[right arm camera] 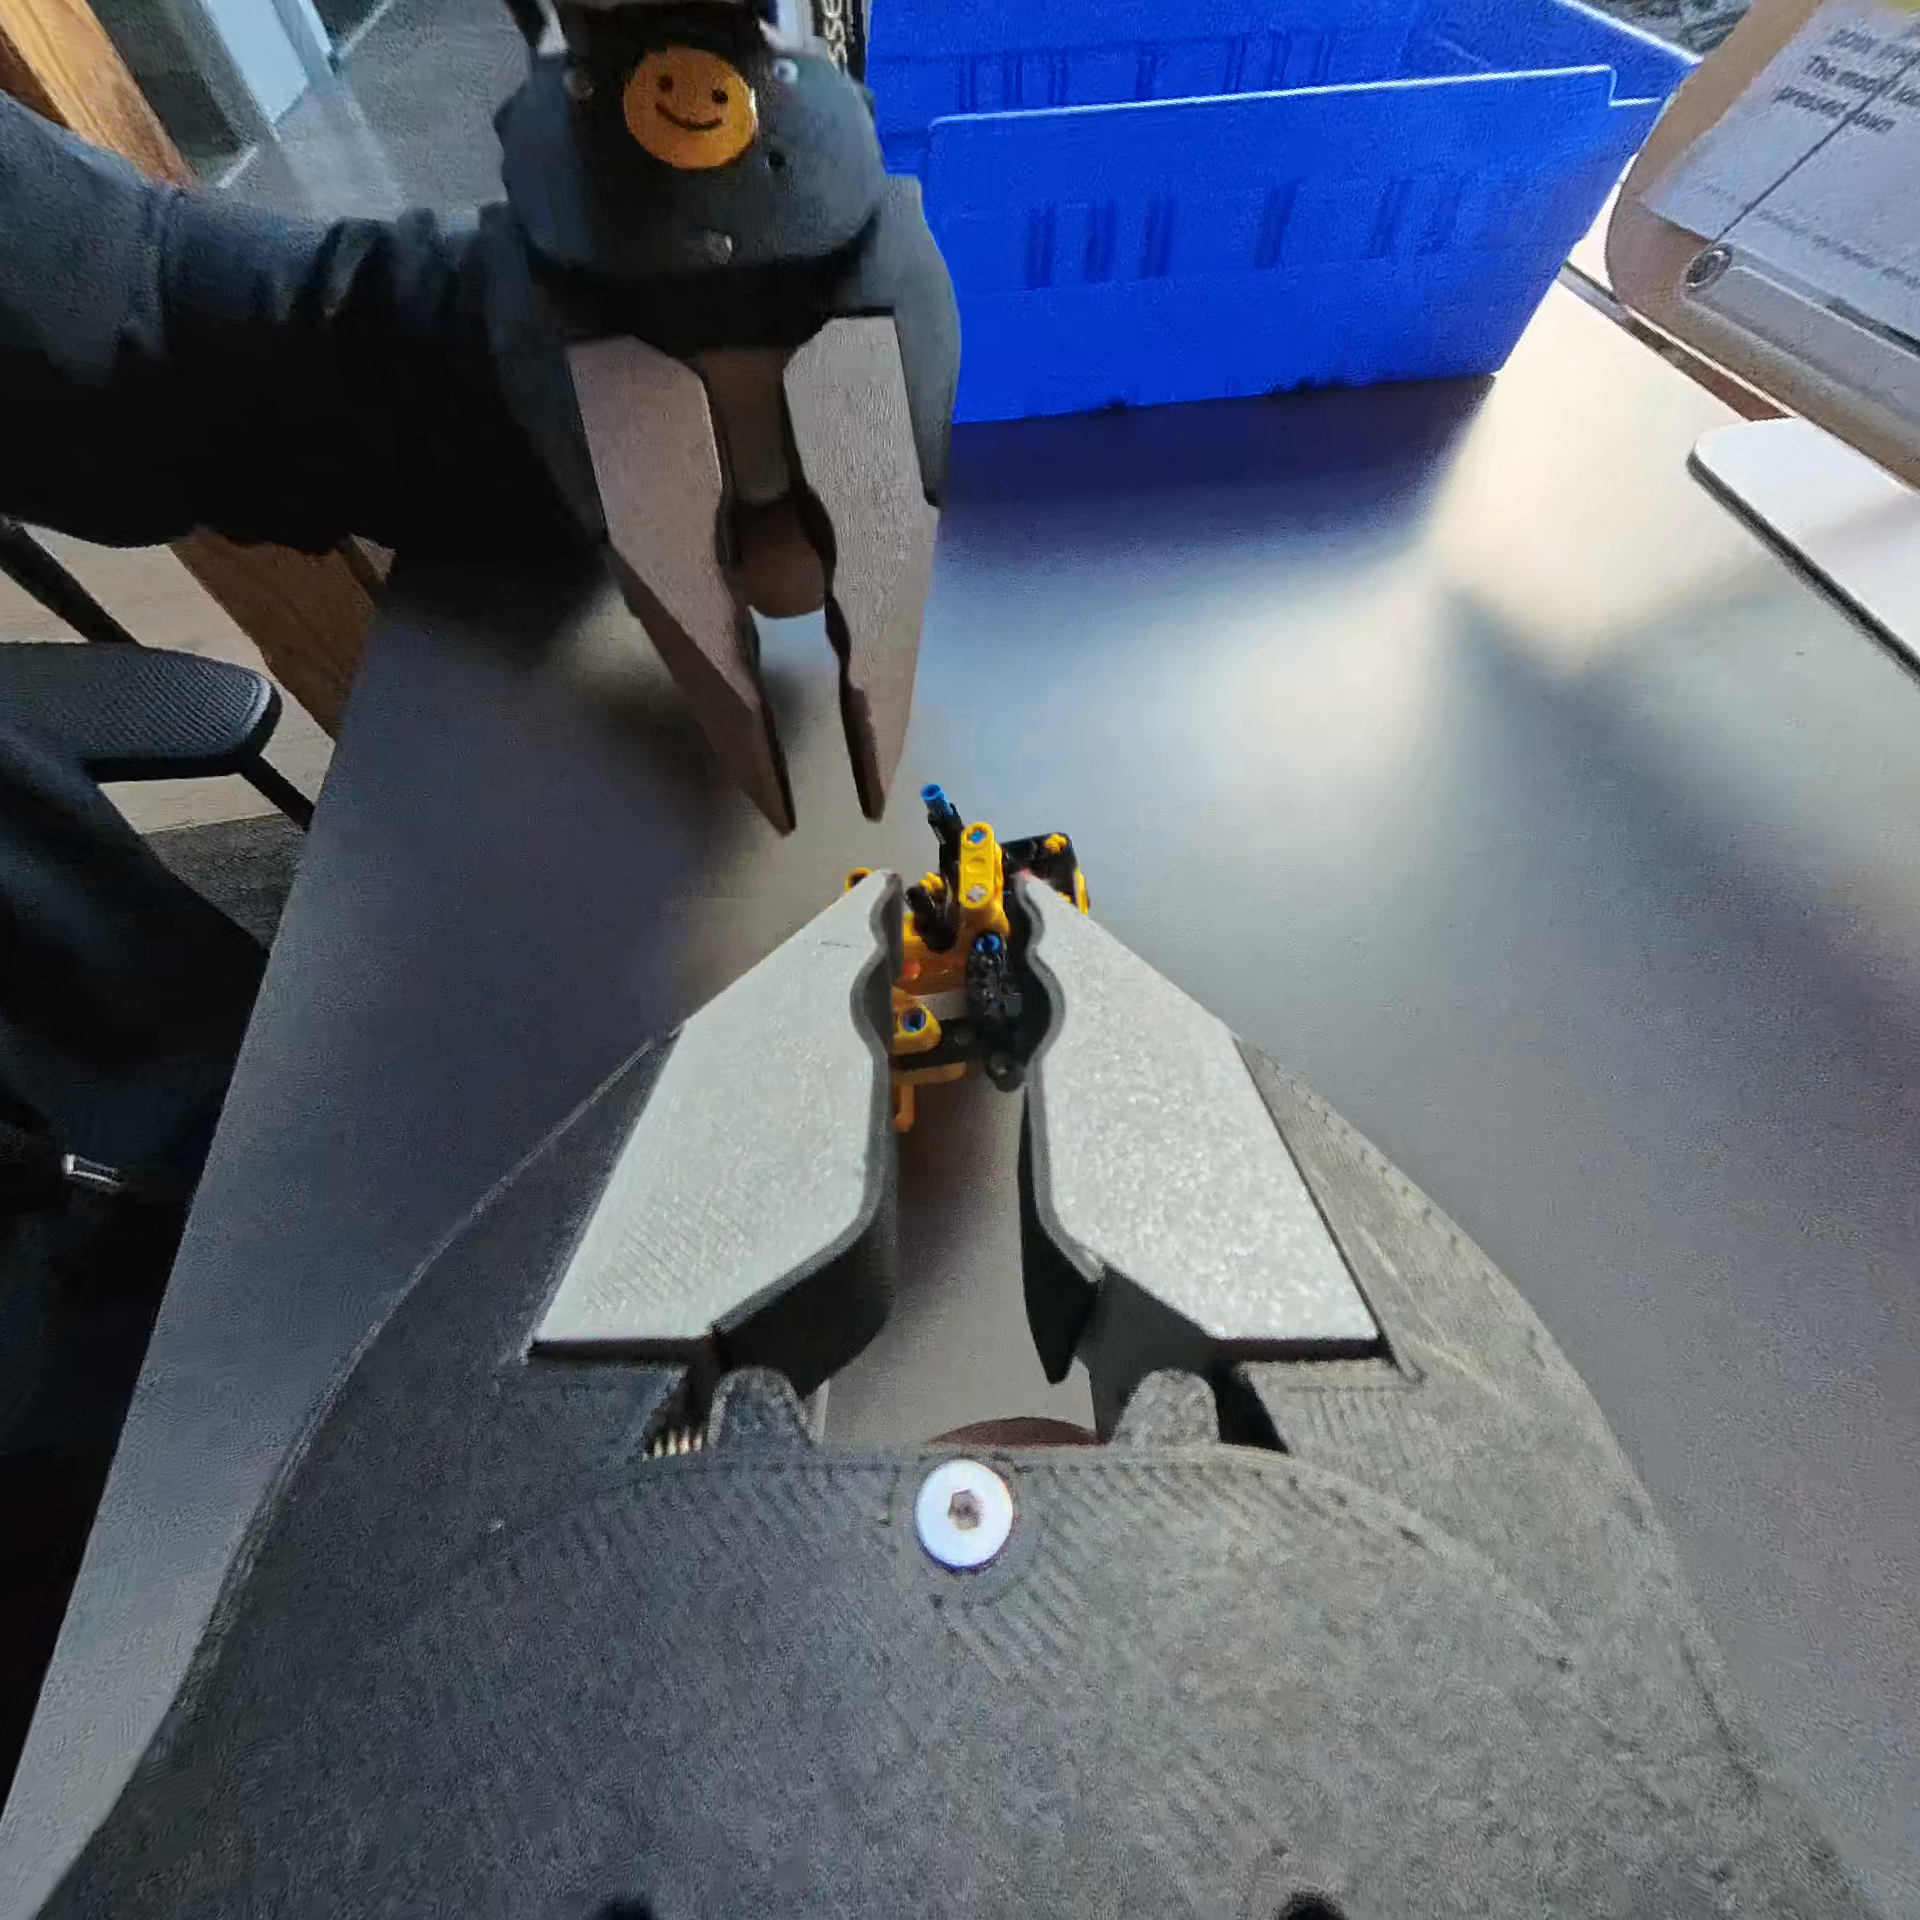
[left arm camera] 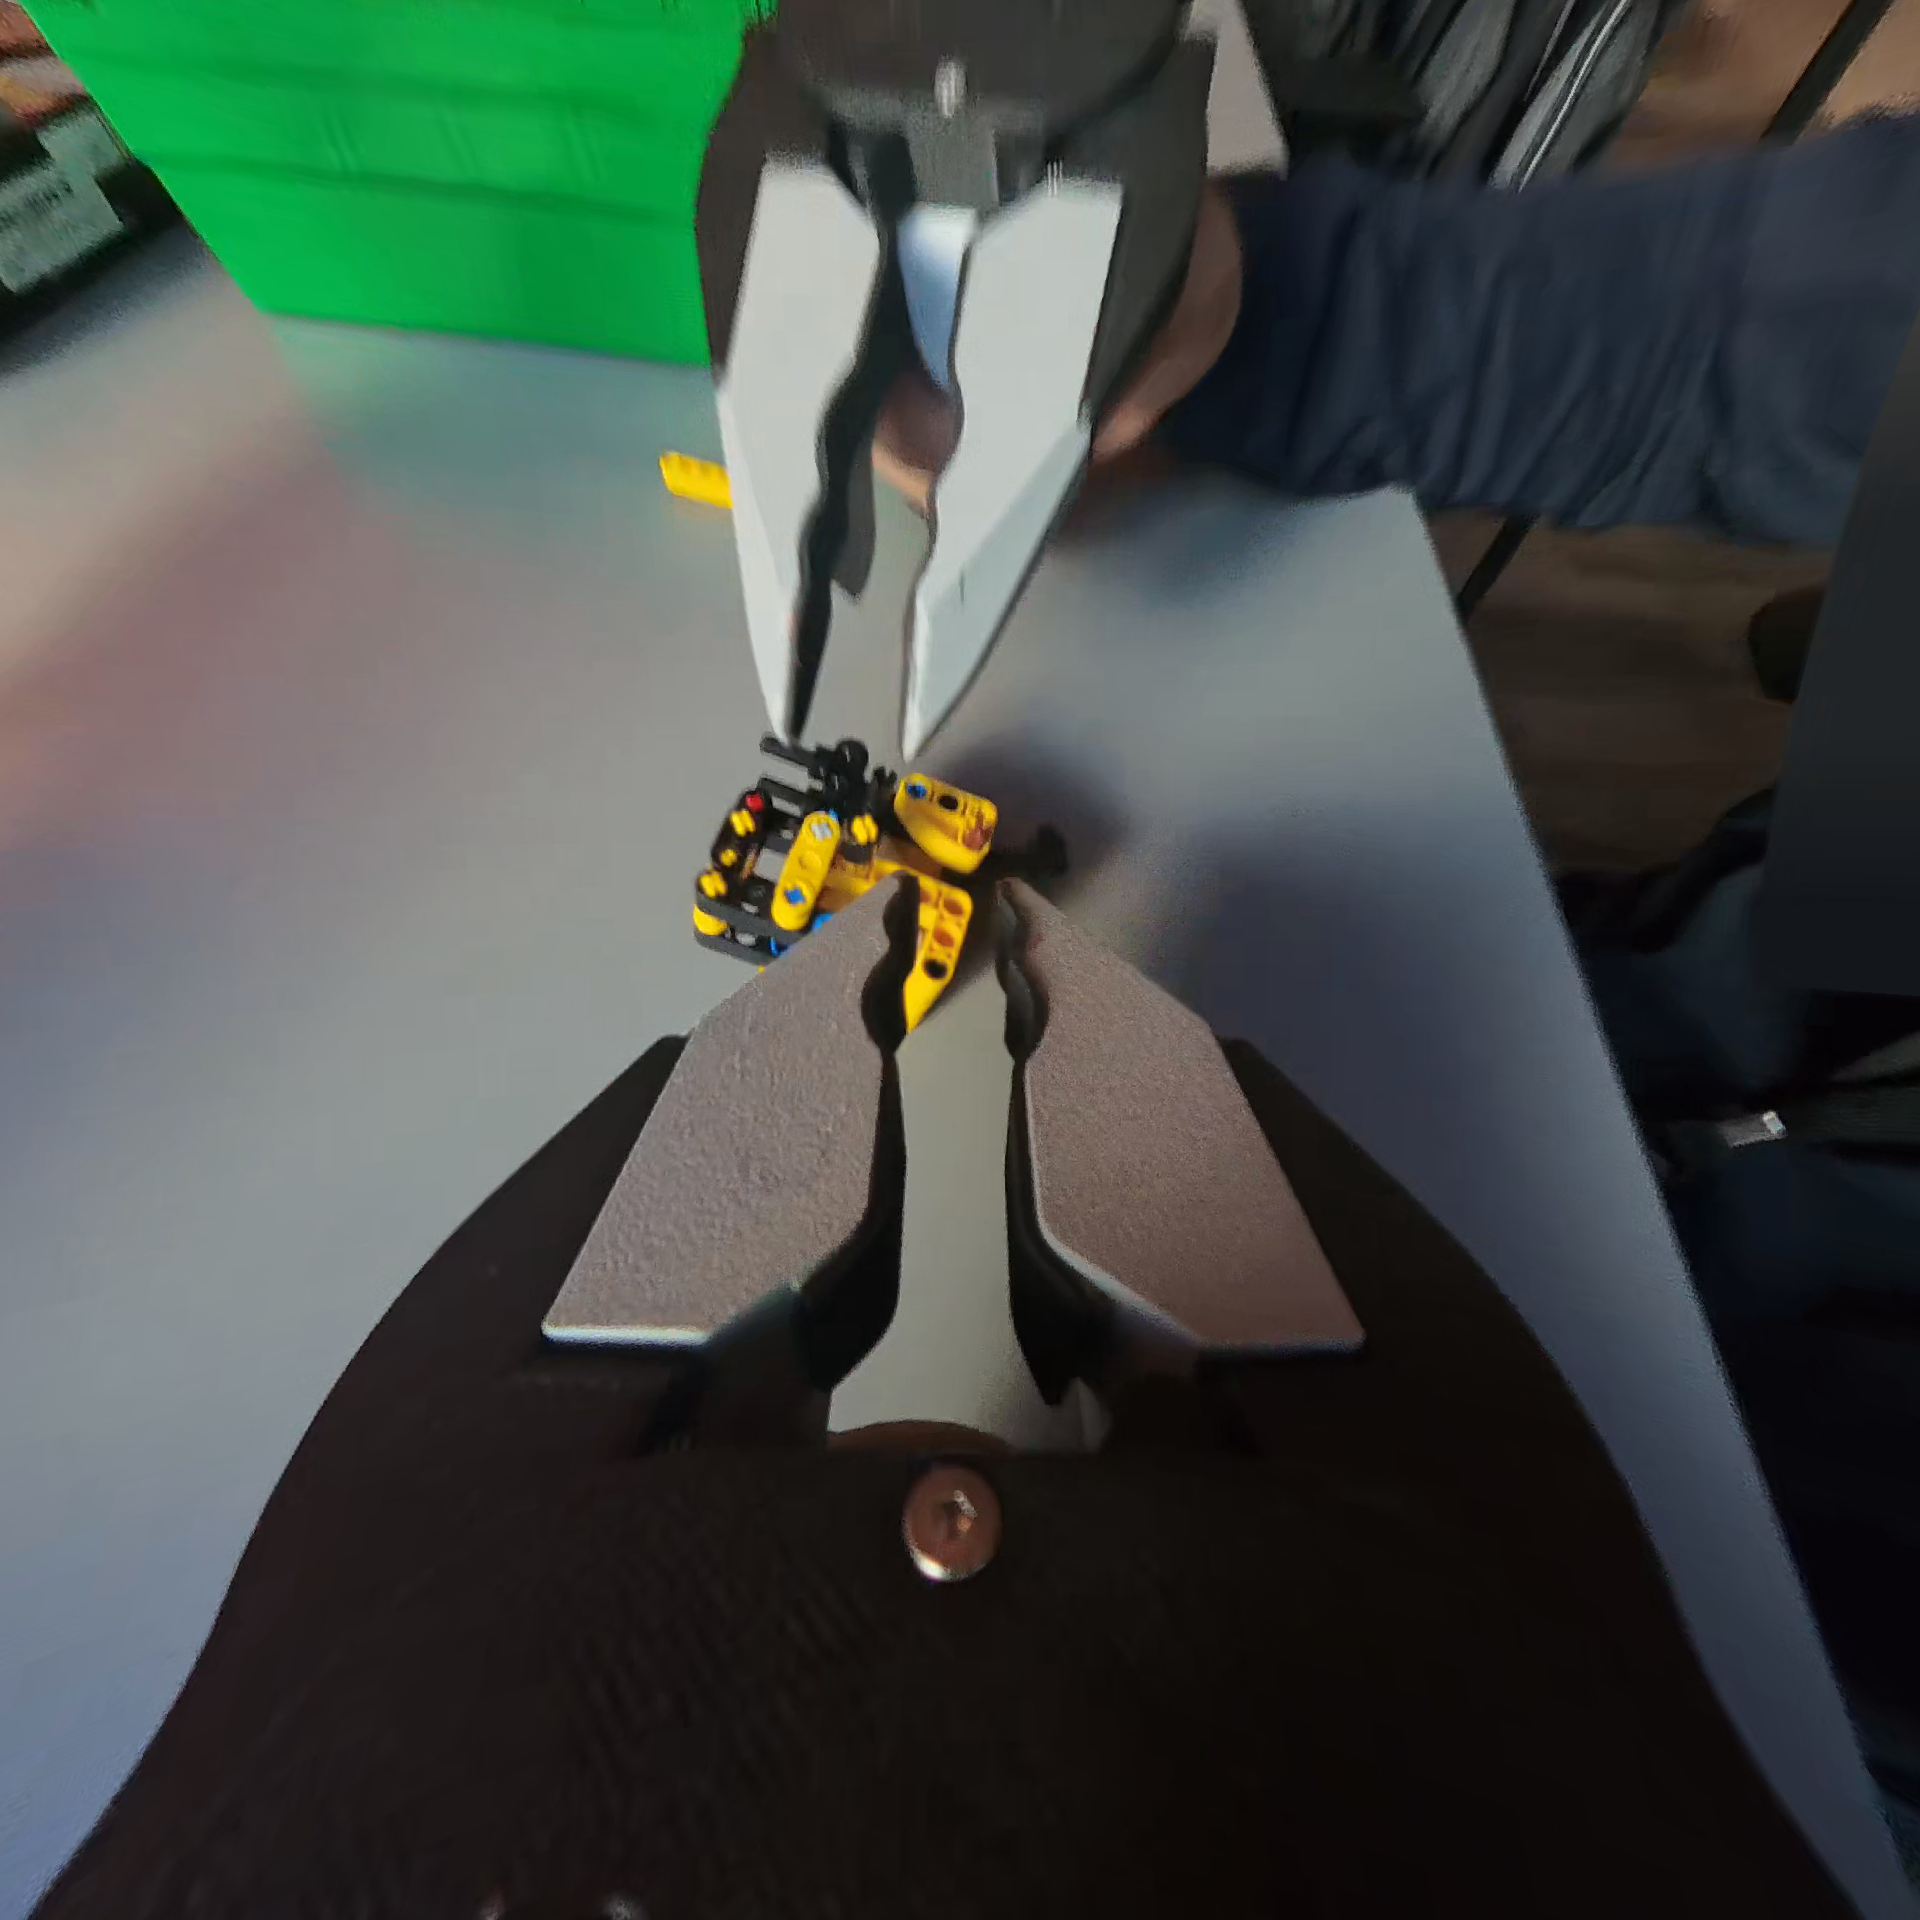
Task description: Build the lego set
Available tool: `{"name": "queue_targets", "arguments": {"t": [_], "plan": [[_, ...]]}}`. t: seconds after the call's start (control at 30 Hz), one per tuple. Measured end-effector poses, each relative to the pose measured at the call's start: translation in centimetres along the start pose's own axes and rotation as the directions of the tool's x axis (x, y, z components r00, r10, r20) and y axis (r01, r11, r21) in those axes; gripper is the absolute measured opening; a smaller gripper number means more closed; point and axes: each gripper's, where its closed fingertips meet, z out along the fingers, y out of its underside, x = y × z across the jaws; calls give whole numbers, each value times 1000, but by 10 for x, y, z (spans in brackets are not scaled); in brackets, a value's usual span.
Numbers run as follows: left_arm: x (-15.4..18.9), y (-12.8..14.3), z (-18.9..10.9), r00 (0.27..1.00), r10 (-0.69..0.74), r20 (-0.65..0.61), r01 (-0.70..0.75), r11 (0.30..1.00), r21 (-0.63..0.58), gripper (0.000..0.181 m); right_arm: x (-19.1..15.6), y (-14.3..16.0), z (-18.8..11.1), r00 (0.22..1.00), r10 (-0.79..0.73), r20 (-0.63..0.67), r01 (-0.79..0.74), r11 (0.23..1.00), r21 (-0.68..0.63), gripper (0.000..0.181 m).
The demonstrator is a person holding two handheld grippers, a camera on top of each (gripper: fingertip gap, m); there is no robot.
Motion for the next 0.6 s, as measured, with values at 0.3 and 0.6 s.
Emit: {"name": "queue_targets", "arguments": {"t": [0.3,0.6], "plan": [[-26,-4,-3,991,46,126,-52,998,46,21,-5,0,6,991,-129,-43,129,992,-12,0],[-15,-1,18,991,100,86,-102,994,25,10,-1,1,4,992,-113,-58,112,994,-19,3]]}}
